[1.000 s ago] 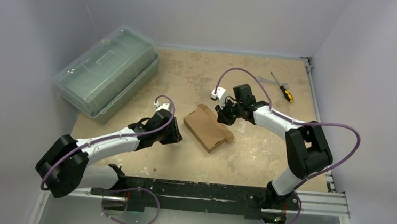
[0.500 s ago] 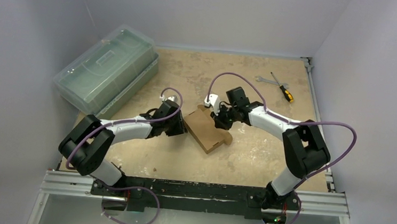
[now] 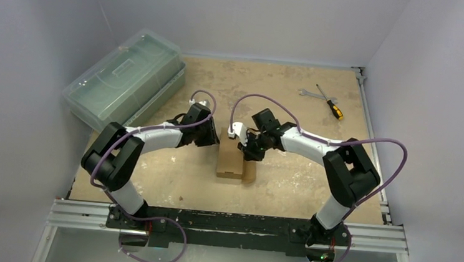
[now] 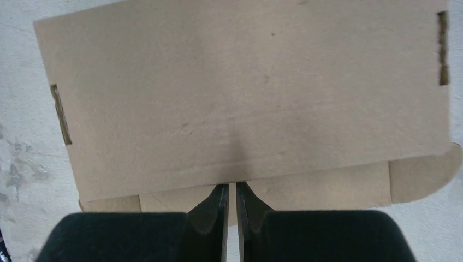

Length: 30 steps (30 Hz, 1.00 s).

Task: Fold the paper box
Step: Close the paper box at the center of the board.

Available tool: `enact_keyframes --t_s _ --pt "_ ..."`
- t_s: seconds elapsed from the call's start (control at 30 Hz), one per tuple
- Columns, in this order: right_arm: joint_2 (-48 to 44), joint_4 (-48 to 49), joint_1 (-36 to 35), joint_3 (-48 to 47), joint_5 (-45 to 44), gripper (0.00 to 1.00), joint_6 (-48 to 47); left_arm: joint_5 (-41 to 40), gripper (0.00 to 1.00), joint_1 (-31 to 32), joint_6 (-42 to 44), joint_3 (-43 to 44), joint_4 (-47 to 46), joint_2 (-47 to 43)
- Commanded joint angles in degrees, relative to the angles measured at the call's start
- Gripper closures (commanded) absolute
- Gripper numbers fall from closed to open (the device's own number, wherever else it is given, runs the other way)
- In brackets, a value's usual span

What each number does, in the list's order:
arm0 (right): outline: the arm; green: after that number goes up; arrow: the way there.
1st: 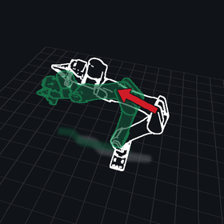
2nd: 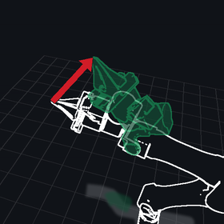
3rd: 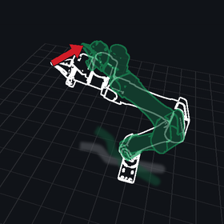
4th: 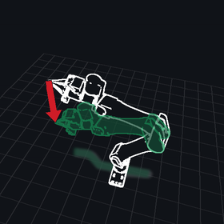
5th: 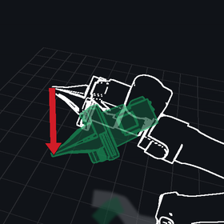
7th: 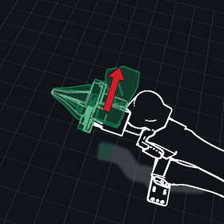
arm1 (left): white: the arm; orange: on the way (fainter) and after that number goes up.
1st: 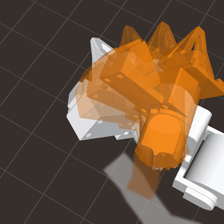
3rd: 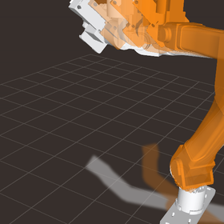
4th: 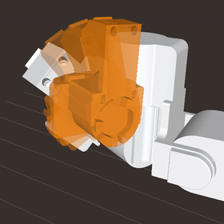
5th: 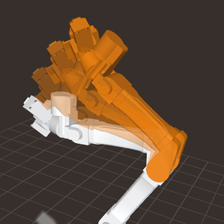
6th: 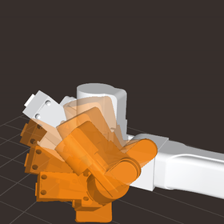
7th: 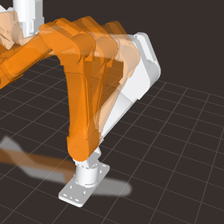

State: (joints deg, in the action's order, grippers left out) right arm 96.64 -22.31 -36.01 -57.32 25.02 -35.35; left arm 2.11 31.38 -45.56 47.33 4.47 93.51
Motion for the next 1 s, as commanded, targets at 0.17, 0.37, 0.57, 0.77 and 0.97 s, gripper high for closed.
enact_keyframes --t_s 0.17,0.37,0.57,0.77,0.97 --pt "-2.4 -1.3 2.6 -3.5 -5.0 0.87 0.2 -4.3 0.69 -2.2 6.1 6.2 4.6 1.7" --pt "-7.9 -3.1 8.9 -3.6 1.1 0.79 -1.8 -10.3 0.67 -2.6 9.1 4.9 7.0 -6.3" --pt "-14.2 -3.7 13.5 -3.4 11.8 0.42 -4.7 -3.5 0.44 -2.6 12.5 -1.5 1.2 -18.3" --pt "-21.9 -8.5 14.1 7.6 31.6 0.01 -29.6 7.4 0.32 -2.6 11.2 -7.4 -3.5 -22.6" --pt "-21.3 -5.3 12.9 13.3 26.1 0.33 -37.2 5.8 0.59 -2.6 7.2 -13.3 -3.1 -22.6"
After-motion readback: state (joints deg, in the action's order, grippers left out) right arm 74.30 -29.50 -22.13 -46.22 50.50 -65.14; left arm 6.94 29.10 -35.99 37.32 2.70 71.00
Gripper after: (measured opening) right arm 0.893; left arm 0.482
